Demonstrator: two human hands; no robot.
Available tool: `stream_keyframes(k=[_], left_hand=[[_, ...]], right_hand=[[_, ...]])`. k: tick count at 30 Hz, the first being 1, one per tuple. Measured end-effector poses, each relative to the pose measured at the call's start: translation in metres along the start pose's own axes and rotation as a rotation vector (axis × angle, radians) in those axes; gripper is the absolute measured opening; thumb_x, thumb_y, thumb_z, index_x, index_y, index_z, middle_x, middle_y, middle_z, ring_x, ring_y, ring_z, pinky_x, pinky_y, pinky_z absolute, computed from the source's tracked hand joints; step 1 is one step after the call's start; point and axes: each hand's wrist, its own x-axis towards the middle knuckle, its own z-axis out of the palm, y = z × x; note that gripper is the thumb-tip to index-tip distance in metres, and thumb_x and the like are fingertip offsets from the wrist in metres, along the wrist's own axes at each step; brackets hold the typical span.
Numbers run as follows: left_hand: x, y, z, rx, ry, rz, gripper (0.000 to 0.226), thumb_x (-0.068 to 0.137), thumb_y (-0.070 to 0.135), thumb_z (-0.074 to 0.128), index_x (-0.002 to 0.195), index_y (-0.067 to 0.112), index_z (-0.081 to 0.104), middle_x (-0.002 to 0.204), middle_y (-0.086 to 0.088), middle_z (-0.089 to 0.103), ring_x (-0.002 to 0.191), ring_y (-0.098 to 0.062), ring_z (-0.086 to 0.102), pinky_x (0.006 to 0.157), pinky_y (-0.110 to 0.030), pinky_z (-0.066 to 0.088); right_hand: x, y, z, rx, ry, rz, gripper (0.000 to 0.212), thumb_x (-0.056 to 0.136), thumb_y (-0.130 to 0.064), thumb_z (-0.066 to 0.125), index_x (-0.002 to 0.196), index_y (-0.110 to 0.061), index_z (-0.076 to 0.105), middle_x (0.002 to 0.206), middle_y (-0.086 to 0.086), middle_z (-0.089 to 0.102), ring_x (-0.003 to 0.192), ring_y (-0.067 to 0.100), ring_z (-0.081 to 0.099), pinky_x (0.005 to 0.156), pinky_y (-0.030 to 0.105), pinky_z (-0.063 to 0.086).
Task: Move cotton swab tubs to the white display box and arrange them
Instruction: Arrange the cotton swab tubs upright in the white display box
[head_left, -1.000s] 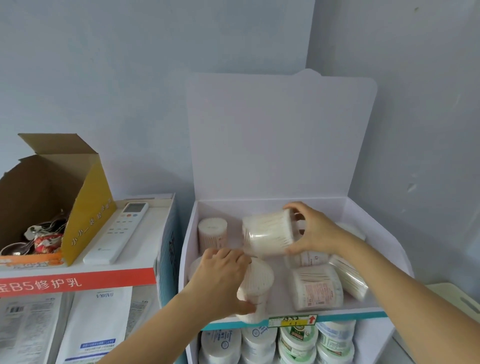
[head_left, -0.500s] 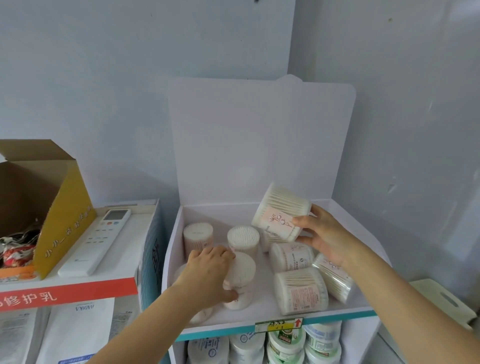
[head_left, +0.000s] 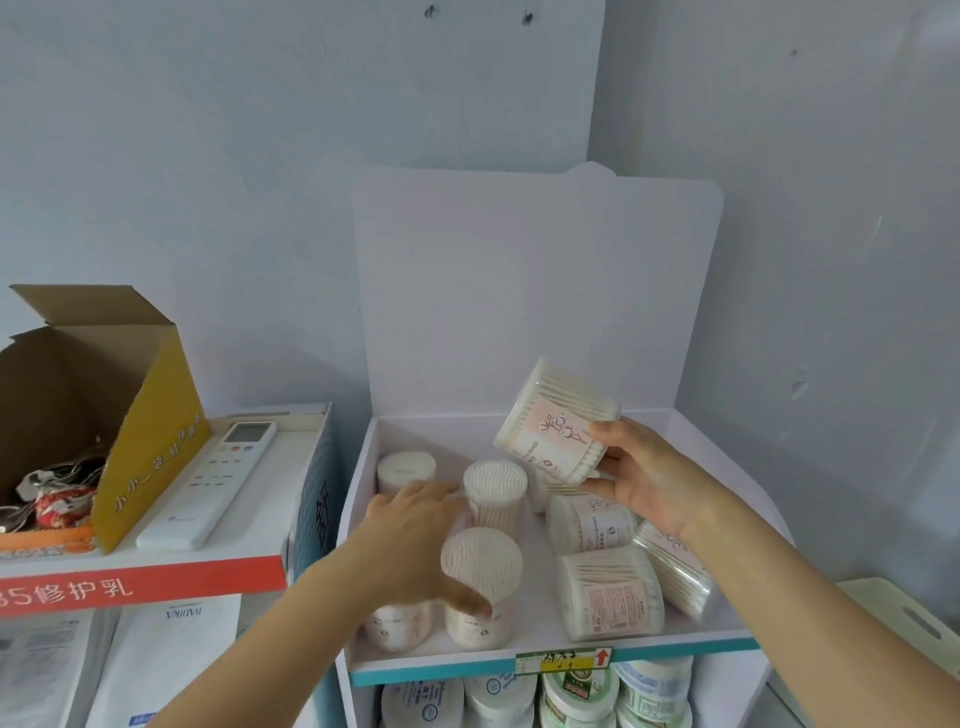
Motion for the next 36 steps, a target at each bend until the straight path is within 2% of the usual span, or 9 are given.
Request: stream_keyframes(k=[5, 7, 12, 17, 22, 27, 30, 34, 36], left_hand=[[-0.005, -0.002, -0.041, -0.367, 0.377, 0.008, 0.119, 0.051, 0.091, 0.041, 0.148, 0.028, 0.015, 0.155, 0.01, 0.019, 0.14, -0.015, 0.019, 0.114, -0.034, 0.02], [-0.01, 0.002, -0.053, -0.455, 0.456, 0.061, 0.115, 0.052, 0.085, 0.049, 0.147, 0.031, 0.014, 0.153, 0.012, 0.02, 0.139, -0.012, 0.019, 0.113, -0.033, 0.021], [-0.017, 0.008, -0.058, -0.425, 0.452, 0.097, 0.115, 0.058, 0.058, 0.076, 0.146, 0.041, 0.004, 0.15, 0.018, 0.022, 0.139, -0.009, 0.02, 0.115, -0.038, 0.024], [-0.039, -0.007, -0.055, -0.528, 0.514, 0.02, 0.105, 0.054, 0.066, 0.073, 0.137, 0.052, 0.01, 0.142, 0.022, 0.036, 0.13, -0.004, 0.034, 0.109, -0.036, 0.034], [-0.086, -0.033, -0.051, -0.529, 0.539, -0.084, 0.095, 0.06, 0.054, 0.078, 0.129, 0.054, 0.012, 0.14, 0.02, 0.037, 0.129, -0.004, 0.036, 0.11, -0.041, 0.037], [-0.143, -0.07, -0.042, -0.407, 0.624, -0.149, 0.101, 0.06, 0.047, 0.083, 0.128, 0.053, 0.009, 0.129, 0.026, 0.033, 0.122, 0.006, 0.035, 0.105, -0.025, 0.038], [-0.182, -0.094, -0.035, -0.309, 0.723, -0.171, 0.101, 0.059, 0.049, 0.082, 0.125, 0.056, 0.005, 0.119, 0.034, 0.024, 0.12, 0.013, 0.031, 0.097, -0.014, 0.039], [-0.247, -0.134, -0.025, -0.252, 0.835, -0.252, 0.099, 0.057, 0.052, 0.082, 0.121, 0.055, 0.007, 0.117, 0.03, 0.028, 0.113, 0.002, 0.038, 0.093, -0.01, 0.037], [-0.286, -0.16, -0.022, -0.247, 0.859, -0.304, 0.099, 0.055, 0.054, 0.082, 0.117, 0.059, 0.006, 0.117, 0.029, 0.028, 0.112, -0.001, 0.037, 0.096, -0.017, 0.037]], right_hand=[[0.0, -0.007, 0.01, -0.043, -0.022, -0.003, 0.06, 0.047, -0.039, 0.08, 0.103, -0.019, 0.07, 0.108, 0.011, 0.071, 0.099, 0.026, 0.066, 0.093, 0.046, 0.052], [0.0, -0.012, 0.016, -0.069, -0.029, 0.015, 0.054, 0.051, -0.043, 0.076, 0.1, -0.02, 0.072, 0.105, 0.013, 0.072, 0.096, 0.027, 0.067, 0.092, 0.047, 0.052], [-0.002, -0.018, 0.034, -0.171, -0.142, 0.022, 0.049, 0.057, -0.049, 0.071, 0.098, -0.023, 0.075, 0.107, 0.011, 0.072, 0.096, 0.025, 0.069, 0.082, 0.039, 0.055], [0.002, -0.015, 0.061, -0.182, -0.239, -0.014, 0.058, 0.059, -0.045, 0.069, 0.11, -0.018, 0.069, 0.113, 0.011, 0.07, 0.103, 0.027, 0.067, 0.093, 0.046, 0.053], [0.007, -0.005, 0.105, -0.186, -0.392, -0.117, 0.063, 0.057, -0.035, 0.073, 0.117, -0.02, 0.063, 0.11, 0.004, 0.072, 0.102, 0.02, 0.068, 0.077, 0.033, 0.057], [-0.001, 0.005, 0.168, -0.217, -0.509, -0.21, 0.072, 0.053, -0.028, 0.078, 0.121, -0.021, 0.058, 0.113, 0.004, 0.07, 0.105, 0.019, 0.066, 0.078, 0.031, 0.058], [-0.005, 0.012, 0.215, -0.312, -0.522, -0.283, 0.076, 0.051, -0.034, 0.081, 0.123, -0.033, 0.055, 0.118, -0.004, 0.066, 0.113, 0.013, 0.06, 0.09, 0.036, 0.055], [-0.016, 0.028, 0.293, -0.432, -0.537, -0.325, 0.093, 0.052, -0.048, 0.081, 0.133, -0.044, 0.037, 0.123, -0.02, 0.056, 0.115, -0.001, 0.055, 0.08, 0.02, 0.055], [-0.024, 0.04, 0.337, -0.429, -0.562, -0.332, 0.094, 0.053, -0.049, 0.081, 0.135, -0.045, 0.036, 0.126, -0.021, 0.054, 0.116, -0.001, 0.054, 0.079, 0.017, 0.054]])
